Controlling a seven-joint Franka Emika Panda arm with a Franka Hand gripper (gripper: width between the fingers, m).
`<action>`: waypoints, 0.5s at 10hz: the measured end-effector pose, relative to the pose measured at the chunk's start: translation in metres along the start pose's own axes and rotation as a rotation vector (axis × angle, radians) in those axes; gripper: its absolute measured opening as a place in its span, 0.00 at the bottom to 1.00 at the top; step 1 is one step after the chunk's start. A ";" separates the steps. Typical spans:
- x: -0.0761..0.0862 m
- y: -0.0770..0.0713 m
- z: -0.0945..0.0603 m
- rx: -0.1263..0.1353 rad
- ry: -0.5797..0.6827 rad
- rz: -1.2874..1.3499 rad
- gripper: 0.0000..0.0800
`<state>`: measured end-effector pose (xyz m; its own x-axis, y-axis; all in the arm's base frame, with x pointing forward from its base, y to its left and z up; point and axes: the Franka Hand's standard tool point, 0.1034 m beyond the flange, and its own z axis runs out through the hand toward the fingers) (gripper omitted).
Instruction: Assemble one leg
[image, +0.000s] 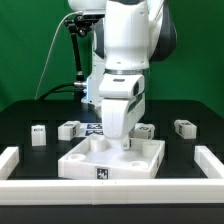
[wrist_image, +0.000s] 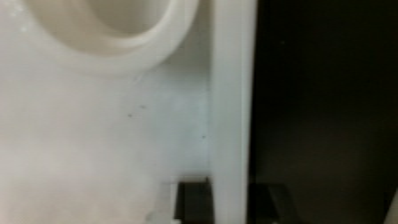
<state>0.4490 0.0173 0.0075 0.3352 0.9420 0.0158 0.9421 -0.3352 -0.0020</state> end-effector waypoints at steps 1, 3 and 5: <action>0.000 0.000 0.000 0.000 0.000 0.000 0.07; 0.003 0.006 -0.002 -0.003 -0.005 -0.090 0.07; 0.011 0.013 -0.002 -0.014 -0.007 -0.164 0.07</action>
Offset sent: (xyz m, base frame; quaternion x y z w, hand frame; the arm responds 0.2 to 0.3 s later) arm 0.0244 0.0063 0.0032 -0.0107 -0.0054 -0.1784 0.9839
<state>0.4646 0.0229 0.0094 0.1773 0.9841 0.0075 0.9840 -0.1774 0.0142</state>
